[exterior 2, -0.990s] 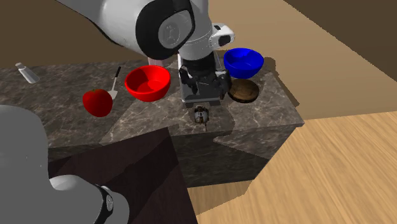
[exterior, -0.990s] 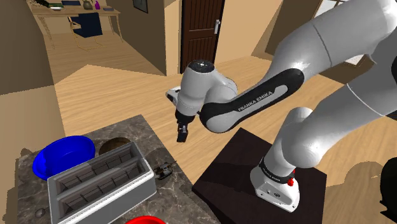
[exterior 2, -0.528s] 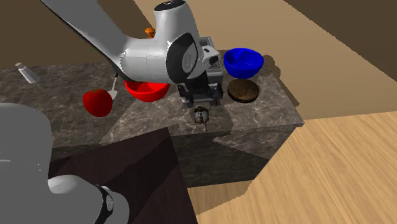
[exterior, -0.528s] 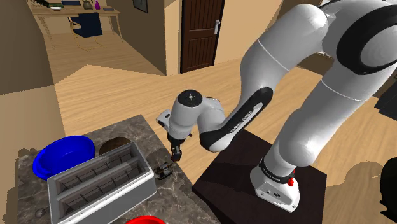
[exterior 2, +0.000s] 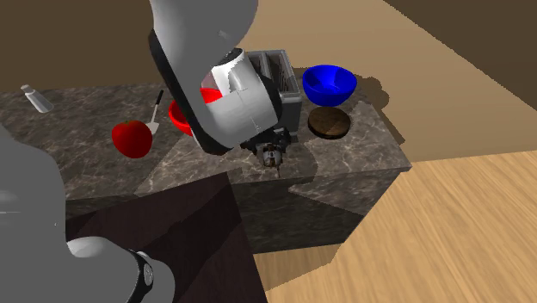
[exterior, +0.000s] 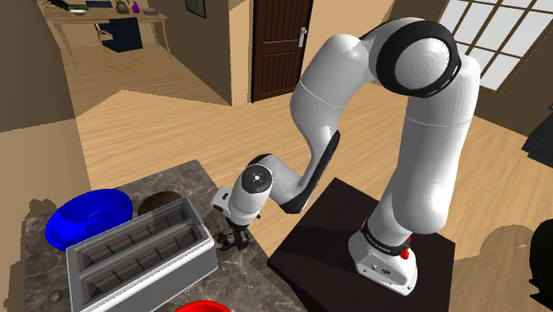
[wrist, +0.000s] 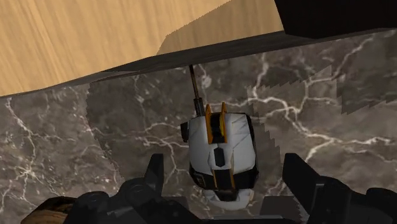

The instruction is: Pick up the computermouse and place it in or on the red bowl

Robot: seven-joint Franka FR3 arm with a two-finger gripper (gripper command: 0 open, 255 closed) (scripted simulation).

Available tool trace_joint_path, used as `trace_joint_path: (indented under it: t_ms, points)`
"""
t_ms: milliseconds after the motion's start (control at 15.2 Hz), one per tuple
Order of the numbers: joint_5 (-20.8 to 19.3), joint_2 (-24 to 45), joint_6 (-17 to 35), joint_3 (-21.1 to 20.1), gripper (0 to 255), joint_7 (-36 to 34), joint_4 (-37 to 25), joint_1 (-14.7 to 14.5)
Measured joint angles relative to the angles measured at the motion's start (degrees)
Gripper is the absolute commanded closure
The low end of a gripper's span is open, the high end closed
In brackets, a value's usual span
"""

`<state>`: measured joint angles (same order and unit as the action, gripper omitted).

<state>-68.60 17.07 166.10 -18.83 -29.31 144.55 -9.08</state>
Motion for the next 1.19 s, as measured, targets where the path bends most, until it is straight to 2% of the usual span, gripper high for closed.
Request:
trace_joint_path:
  t_ms: [198,462,858,924,1188]
  points:
    - [-6.20,3.86,0.30,2.38,0,-4.76,-2.65,-1.78]
    - [-11.84,7.98,0.60,4.53,0,-9.52,-5.63,-3.30]
    - [-12.61,8.55,0.63,4.78,0,-10.19,-6.07,-3.51]
    - [-12.61,8.55,0.63,4.78,255,-10.19,-6.07,-3.51]
    - [-12.61,8.55,0.64,4.78,255,-10.19,-6.06,-3.51]
